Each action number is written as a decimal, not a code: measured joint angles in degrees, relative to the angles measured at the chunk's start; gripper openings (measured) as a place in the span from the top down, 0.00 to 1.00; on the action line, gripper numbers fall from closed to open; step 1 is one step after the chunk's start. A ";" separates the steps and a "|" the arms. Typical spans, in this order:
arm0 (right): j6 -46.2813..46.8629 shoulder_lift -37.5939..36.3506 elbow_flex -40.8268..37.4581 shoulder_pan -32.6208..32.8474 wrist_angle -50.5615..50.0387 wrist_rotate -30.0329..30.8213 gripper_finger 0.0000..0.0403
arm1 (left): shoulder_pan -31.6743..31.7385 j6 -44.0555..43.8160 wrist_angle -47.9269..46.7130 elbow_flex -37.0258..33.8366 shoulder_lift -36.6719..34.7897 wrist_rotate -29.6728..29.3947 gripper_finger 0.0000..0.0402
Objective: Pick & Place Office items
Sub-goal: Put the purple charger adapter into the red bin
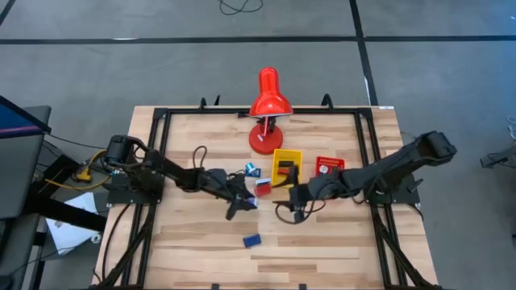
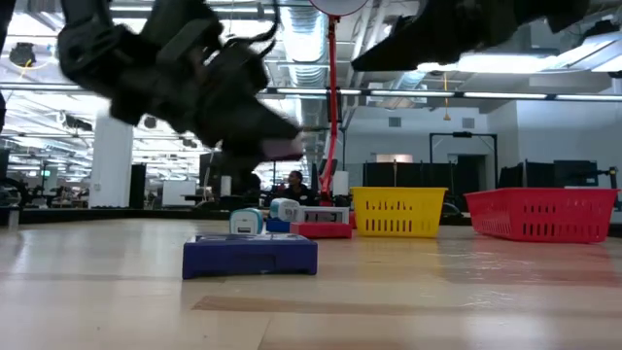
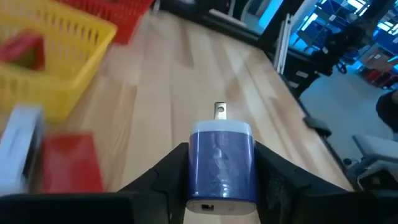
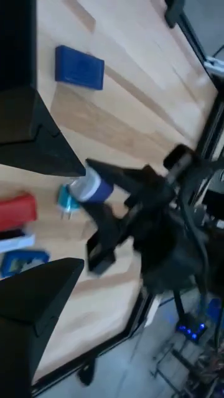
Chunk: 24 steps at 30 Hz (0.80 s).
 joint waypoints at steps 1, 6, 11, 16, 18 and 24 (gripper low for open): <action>-0.23 1.30 0.00 0.29 1.08 -0.04 0.46 | 0.00 0.86 -0.16 1.01 0.00 -0.02 0.68; -0.31 6.01 0.00 2.01 3.57 -0.02 0.46 | 0.00 0.77 -0.28 4.03 0.00 -0.02 0.63; -3.31 9.10 0.00 3.10 9.54 0.26 0.46 | 0.02 -2.56 -0.32 4.59 0.00 0.12 0.65; -9.45 12.07 0.04 3.18 16.73 0.37 0.46 | 0.02 -6.39 -0.28 4.59 0.00 0.84 0.66; -11.17 13.42 0.04 3.12 19.03 0.40 0.46 | 0.02 -6.61 -0.28 4.59 0.00 0.82 0.64; -12.89 16.54 1.01 1.97 20.66 0.42 0.46 | 0.02 -7.03 -0.49 4.55 0.00 1.04 0.64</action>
